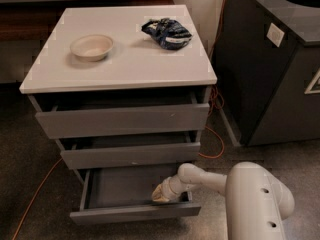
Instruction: Open bottom drawer
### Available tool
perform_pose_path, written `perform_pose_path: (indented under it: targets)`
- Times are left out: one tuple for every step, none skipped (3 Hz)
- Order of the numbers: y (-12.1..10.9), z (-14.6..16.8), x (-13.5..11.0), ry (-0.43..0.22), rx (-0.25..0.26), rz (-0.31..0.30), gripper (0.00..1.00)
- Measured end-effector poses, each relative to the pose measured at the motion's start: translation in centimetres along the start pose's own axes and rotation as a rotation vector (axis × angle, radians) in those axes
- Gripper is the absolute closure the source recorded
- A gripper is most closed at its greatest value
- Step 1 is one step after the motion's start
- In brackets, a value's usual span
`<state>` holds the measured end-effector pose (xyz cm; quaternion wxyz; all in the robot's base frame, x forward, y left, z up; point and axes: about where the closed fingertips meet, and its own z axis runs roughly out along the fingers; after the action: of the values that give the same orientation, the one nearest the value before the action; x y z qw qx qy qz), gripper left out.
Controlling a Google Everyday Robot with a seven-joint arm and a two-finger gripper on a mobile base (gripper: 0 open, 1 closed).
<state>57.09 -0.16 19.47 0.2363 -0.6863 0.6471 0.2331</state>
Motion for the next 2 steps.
perform_pose_path:
  targets:
    - [1.5,1.6,0.4,-0.01,-0.03,0.024,1.0]
    - [2.7,2.3,0.4,-0.019,-0.048,0.04,1.0]
